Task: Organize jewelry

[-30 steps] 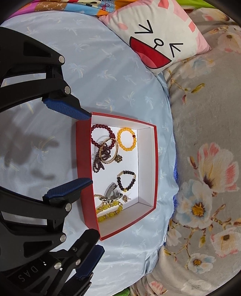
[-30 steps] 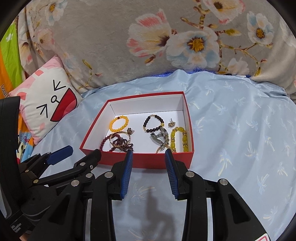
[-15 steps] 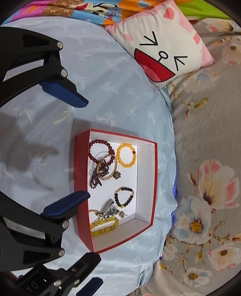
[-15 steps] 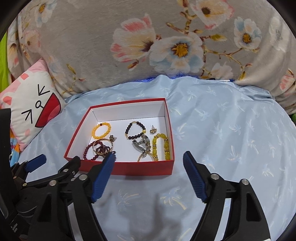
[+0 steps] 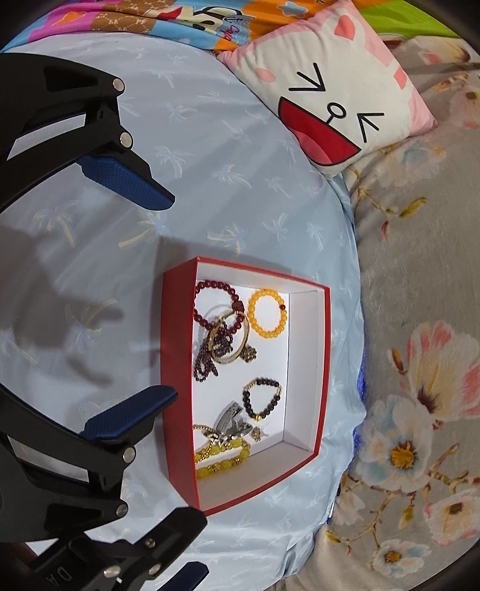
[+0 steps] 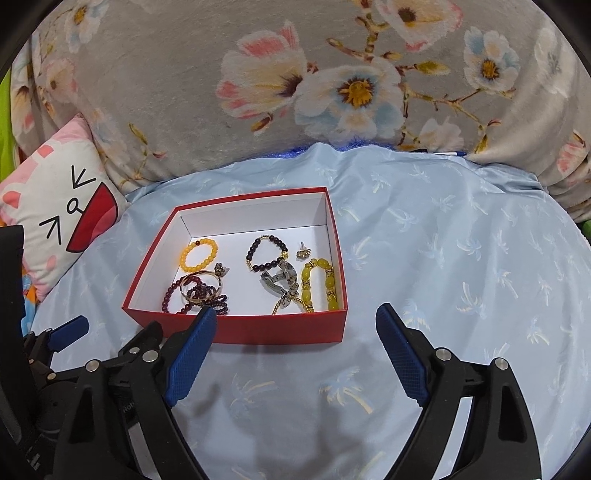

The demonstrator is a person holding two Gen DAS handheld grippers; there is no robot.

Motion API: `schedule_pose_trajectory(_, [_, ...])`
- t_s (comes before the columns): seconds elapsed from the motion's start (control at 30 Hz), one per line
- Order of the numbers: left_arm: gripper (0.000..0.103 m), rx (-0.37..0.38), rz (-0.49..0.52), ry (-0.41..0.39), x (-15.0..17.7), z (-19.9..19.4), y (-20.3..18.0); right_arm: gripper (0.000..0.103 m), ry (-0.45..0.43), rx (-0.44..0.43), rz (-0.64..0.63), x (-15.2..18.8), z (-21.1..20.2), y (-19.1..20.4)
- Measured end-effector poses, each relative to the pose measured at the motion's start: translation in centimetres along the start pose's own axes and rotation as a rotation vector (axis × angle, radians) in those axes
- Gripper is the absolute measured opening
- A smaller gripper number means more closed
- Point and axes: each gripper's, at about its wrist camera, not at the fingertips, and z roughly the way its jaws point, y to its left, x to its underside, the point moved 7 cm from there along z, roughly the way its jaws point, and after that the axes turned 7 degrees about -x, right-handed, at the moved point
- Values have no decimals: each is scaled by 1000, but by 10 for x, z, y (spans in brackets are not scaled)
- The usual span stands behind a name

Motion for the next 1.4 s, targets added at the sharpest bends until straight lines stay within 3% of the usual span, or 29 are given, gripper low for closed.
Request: schedule_pose_trajectory(1.4, [91,-33,-28,-16,-7,-3,14,84,-4,18,-42,-2,-2,9])
